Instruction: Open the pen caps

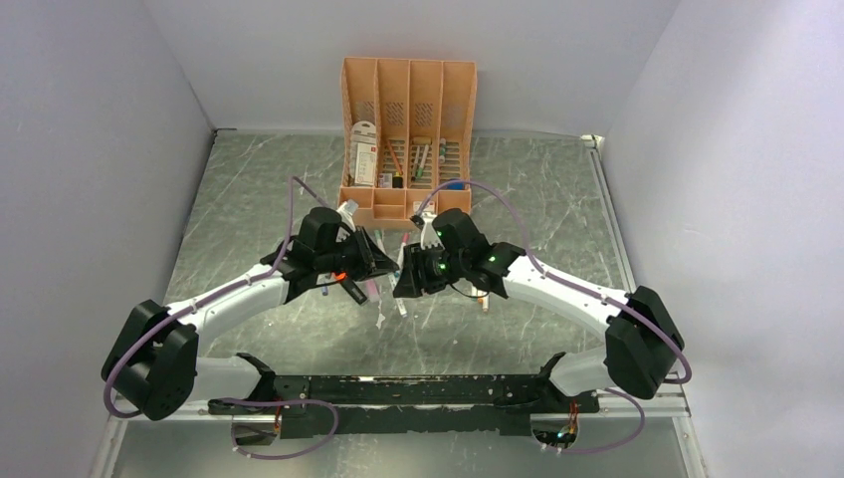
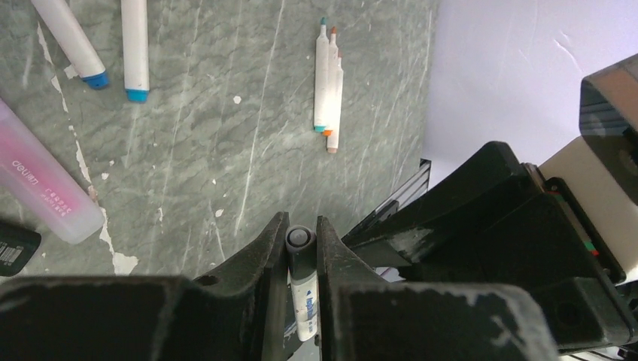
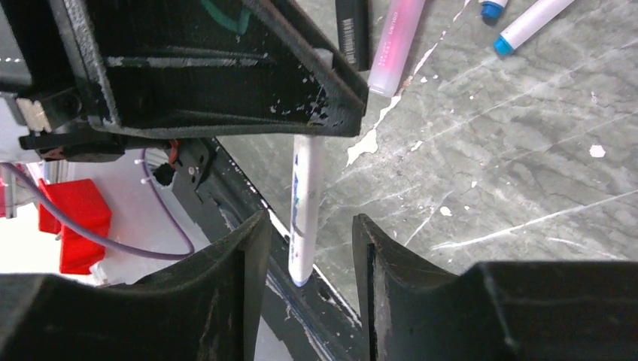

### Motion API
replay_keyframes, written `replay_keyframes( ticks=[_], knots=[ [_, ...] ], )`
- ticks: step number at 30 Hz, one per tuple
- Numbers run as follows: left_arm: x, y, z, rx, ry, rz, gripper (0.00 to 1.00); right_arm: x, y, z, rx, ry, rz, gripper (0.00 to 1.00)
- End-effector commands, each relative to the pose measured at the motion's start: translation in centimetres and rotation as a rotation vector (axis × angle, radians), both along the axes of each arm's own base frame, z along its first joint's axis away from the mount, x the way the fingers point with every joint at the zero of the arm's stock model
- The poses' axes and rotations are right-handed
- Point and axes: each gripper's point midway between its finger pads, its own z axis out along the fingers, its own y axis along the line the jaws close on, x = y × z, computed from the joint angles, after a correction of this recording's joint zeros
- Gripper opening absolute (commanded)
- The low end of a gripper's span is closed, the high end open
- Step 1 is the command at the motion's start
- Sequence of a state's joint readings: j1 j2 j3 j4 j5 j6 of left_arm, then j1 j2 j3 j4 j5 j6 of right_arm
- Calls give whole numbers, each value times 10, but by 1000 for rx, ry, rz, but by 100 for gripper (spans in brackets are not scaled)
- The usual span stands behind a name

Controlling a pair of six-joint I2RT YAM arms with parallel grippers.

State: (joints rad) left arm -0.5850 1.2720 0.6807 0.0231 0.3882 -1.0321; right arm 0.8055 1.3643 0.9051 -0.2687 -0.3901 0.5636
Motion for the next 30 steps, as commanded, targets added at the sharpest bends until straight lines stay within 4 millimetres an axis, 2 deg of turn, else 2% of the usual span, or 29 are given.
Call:
replay_keyframes(
  ticks=[1, 8, 11, 15, 19, 24, 30],
  knots=[
    [2, -5, 7, 13, -21, -8, 12, 9, 5, 2, -5, -23, -10, 44],
    [0, -7, 9, 9, -24, -11, 12, 15, 12, -3, -11, -16, -11, 44],
    [0, -8, 9, 10, -27, -12, 12, 14, 16, -3, 2, -8, 2, 39],
    [1, -8, 9, 9, -35, -5, 12, 9, 20, -5, 12, 2, 22, 15],
    [4, -10, 8, 5, -44, 1, 12, 0, 19, -8, 10, 10, 33, 0],
    [14, -12, 12, 8, -72, 19, 11, -13, 14, -17, 9, 41, 33, 0],
    [41, -11, 23, 61, -150, 79, 11, -36, 6, -33, 11, 94, 28, 0]
  ],
)
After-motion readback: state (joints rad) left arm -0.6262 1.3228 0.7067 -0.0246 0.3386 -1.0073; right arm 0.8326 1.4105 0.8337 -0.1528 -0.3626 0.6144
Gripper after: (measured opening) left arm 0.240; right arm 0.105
